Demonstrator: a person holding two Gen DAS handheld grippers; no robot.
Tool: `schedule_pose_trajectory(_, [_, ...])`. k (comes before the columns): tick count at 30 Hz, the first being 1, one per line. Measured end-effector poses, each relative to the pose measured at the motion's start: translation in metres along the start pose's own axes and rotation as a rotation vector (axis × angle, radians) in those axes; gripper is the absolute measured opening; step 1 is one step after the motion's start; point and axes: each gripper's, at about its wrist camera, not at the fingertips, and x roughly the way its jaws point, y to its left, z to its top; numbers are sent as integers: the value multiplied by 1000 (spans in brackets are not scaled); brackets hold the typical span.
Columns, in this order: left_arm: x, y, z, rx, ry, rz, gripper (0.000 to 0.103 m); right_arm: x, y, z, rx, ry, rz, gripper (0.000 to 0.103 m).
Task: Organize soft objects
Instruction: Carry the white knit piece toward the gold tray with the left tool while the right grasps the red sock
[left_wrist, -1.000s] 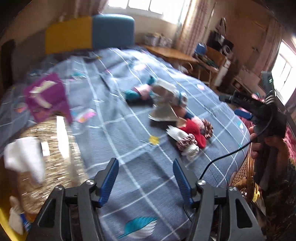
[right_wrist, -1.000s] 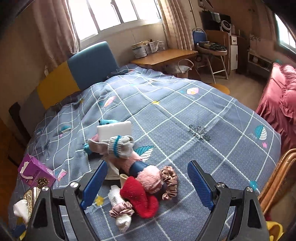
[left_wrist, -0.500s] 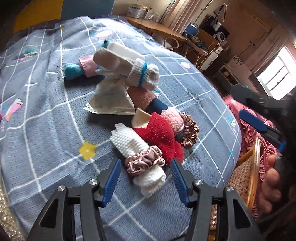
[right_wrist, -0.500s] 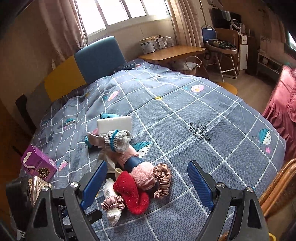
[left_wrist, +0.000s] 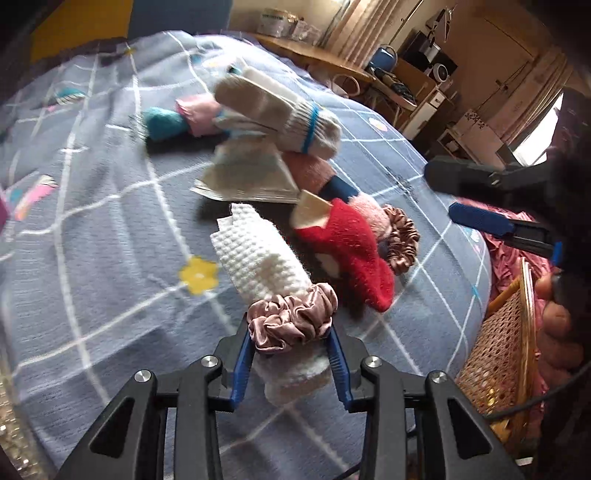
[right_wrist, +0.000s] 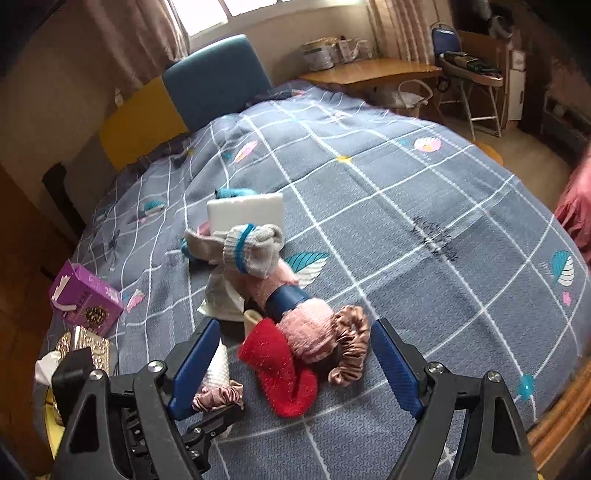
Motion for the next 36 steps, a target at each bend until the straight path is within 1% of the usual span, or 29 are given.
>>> schedule_pose_trajectory(3, [-14,12,-11,12,-23,65,37,21,13,-3,-29,116,36,80])
schedule_pose_trajectory(5, [-17,21,-19,0,-21,95,37,38,20,-4,-46,181,36,75])
schedule_pose_trajectory(7, [-19,32,-27,-20,-22,136,37,56,26,-6,-72,231,-23,73])
schedule_pose_trajectory(9, [-17,43,-33,-47,-12,142,37,73,29,-9,-79,279,-58,64])
schedule_pose_trajectory(10, [-12,47,-34,-63,-4,132,36,82,31,-11,-88,301,-83,58])
schedule_pose_trajectory(11, [-8,46,-36,-65,-15,122,36,90,31,-13,-88,315,-111,52])
schedule_pose_trajectory(12, [-9,47,-37,-59,-19,125,36,97,31,-15,-84,329,-128,45])
schedule_pose_trajectory(13, [-9,47,-37,-57,-23,125,36,101,33,-17,-84,330,-112,24])
schedule_pose_trajectory(14, [-10,49,-38,-61,-26,121,36,100,36,-20,-91,320,-102,12])
schedule_pose_trajectory(15, [-11,50,-39,-68,-30,115,36,97,40,-21,-105,308,-92,12])
schedule_pose_trajectory(17, [-16,53,-40,-91,-38,105,35,91,51,-25,-129,294,-8,12])
schedule_pose_trajectory(18, [-20,53,-40,-99,-47,104,35,91,57,-27,-145,289,0,12])
schedule_pose_trajectory(21, [-36,55,-35,-116,-82,119,34,103,66,-32,-182,300,-36,12])
schedule_pose_trajectory(23, [-47,53,-28,-105,-100,143,34,115,64,-33,-177,323,-41,12])
schedule_pose_trajectory(25, [-54,52,-16,-104,-98,151,34,117,63,-31,-179,321,-36,13])
schedule_pose_trajectory(27, [-61,52,0,-115,-99,153,34,118,60,-33,-176,323,-25,14])
schedule_pose_trajectory(31, [-82,60,44,-123,-130,192,34,117,60,-35,-185,320,-27,14])
schedule_pose_trajectory(32, [-88,65,60,-125,-142,211,34,113,60,-34,-191,319,-24,17])
schedule_pose_trajectory(36, [-116,99,115,-173,-209,295,34,112,69,-35,-226,313,-36,18])
